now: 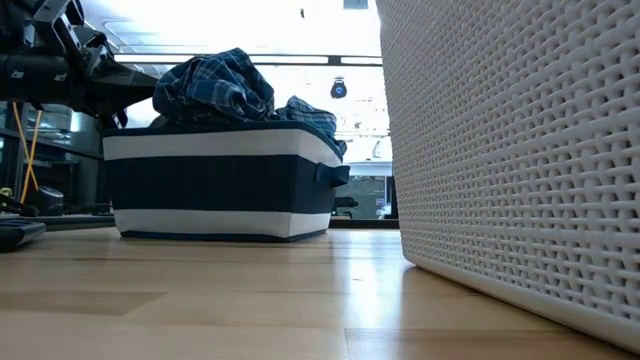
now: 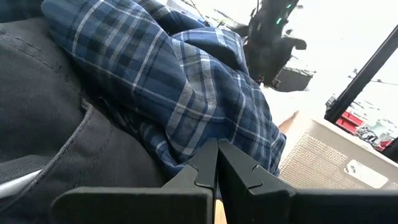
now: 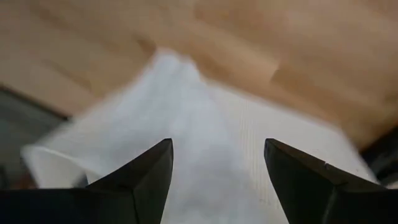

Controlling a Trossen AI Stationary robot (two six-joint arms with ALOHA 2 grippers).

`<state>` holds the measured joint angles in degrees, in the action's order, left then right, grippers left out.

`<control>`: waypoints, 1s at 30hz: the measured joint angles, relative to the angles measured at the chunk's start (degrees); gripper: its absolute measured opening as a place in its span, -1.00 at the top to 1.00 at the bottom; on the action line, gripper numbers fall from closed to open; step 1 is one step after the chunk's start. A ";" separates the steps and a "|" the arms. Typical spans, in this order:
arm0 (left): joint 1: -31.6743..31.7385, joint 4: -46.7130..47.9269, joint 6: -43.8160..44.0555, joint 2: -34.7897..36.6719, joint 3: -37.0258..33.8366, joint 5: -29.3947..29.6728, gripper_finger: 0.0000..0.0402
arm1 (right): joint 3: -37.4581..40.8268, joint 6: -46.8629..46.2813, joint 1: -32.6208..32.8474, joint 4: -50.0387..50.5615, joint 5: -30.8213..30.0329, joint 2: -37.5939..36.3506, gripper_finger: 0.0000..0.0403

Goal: Sort clothes
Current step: Adjust the white long sleeve shirt in the white laundry bin

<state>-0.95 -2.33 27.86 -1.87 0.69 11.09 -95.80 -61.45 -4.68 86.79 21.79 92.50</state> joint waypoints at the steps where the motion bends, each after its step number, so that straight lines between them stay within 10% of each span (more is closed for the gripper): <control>1: 0.00 0.00 0.00 -0.02 -0.02 0.00 1.00 | 3.21 1.25 -0.88 -1.26 3.69 0.01 -0.23; 18: 0.00 -0.01 0.00 -0.01 -0.02 0.00 1.00 | 29.65 -1.57 0.48 -26.47 21.99 0.03 -0.17; 25: 0.00 -0.02 0.00 -0.01 -0.02 0.00 1.00 | 25.93 -1.60 4.09 -27.32 21.66 0.03 0.88; 30: 0.00 -0.02 0.00 0.00 -0.02 0.00 1.00 | 13.02 -4.13 5.81 -24.49 17.79 0.08 0.98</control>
<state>-0.95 -2.35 27.86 -1.87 0.67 11.09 -82.78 -65.58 1.13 62.30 39.59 92.58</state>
